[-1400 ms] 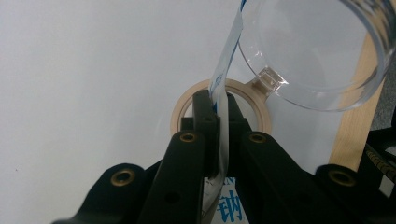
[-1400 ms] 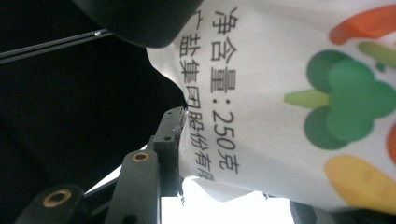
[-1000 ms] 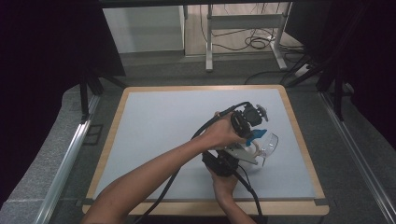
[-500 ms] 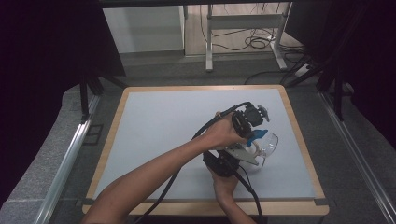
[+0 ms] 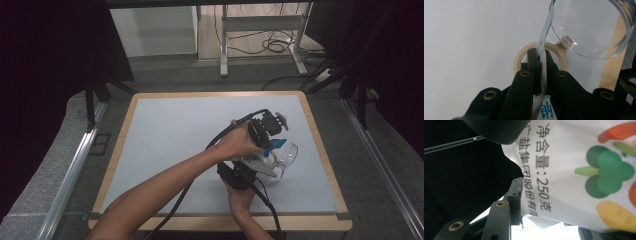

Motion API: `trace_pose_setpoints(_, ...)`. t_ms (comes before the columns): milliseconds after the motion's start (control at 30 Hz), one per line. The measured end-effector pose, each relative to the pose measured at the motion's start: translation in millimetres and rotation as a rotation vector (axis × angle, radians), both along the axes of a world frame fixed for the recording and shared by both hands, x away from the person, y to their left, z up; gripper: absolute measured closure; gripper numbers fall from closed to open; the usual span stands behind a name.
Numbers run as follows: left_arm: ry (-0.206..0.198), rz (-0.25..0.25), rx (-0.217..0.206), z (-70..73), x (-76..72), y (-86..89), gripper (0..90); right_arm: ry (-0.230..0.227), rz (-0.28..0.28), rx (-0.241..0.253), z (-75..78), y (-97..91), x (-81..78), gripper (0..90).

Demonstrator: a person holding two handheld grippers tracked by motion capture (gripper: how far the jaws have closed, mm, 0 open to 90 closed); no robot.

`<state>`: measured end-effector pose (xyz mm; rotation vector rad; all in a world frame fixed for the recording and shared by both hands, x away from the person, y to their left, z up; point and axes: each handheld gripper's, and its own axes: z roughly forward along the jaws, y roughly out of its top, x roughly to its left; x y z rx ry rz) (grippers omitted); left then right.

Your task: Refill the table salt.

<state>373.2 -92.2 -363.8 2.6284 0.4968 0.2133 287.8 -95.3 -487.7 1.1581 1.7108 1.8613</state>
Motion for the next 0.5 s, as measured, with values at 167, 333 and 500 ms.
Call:
trace_pose_setpoints(167,0.0,0.003,-0.003,-0.7,0.0,0.1,89.9,-0.002,-0.001,-0.002,-0.5,0.2,0.3,60.2)
trace_pose_setpoints(333,0.0,0.002,0.001,-0.9,0.1,0.2,89.8,0.0,-0.002,-0.001,-0.9,0.7,0.2,60.1)
trace_pose_setpoints(500,-0.001,0.002,0.0,-1.0,-0.2,-0.6,89.9,0.002,-0.003,0.004,-0.8,0.7,-0.2,60.1)
